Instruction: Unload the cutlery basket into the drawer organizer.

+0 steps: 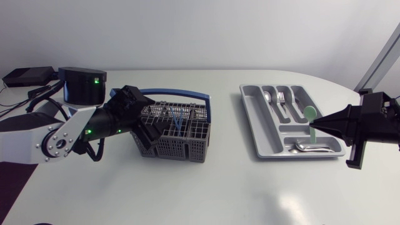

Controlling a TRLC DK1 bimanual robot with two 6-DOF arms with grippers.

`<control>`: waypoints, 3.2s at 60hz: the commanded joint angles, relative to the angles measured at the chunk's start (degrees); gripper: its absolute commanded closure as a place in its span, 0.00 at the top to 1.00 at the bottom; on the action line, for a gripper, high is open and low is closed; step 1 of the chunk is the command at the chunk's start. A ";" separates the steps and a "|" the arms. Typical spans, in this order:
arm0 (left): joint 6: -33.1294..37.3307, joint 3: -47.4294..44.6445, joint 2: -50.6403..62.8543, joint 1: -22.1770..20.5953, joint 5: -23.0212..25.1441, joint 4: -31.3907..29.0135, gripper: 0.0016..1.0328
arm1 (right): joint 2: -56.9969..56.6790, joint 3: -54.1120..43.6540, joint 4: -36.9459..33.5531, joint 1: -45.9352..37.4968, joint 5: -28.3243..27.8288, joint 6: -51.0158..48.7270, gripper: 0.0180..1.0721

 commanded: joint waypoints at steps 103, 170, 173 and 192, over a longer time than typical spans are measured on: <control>-13.91 7.32 11.31 4.73 28.71 2.12 0.03 | 6.43 -4.25 8.74 -8.04 5.18 -12.34 0.05; -7.32 20.94 -1.08 4.64 24.75 -21.26 0.03 | 3.27 -10.23 13.57 -3.38 11.94 -17.61 0.05; -7.23 21.47 -1.61 4.64 24.75 -22.32 0.03 | 3.27 -11.37 15.42 -2.59 13.26 -18.32 0.05; -7.06 25.51 -5.65 4.81 23.96 -27.68 0.03 | 8.19 -18.40 30.97 0.75 22.67 -24.65 0.05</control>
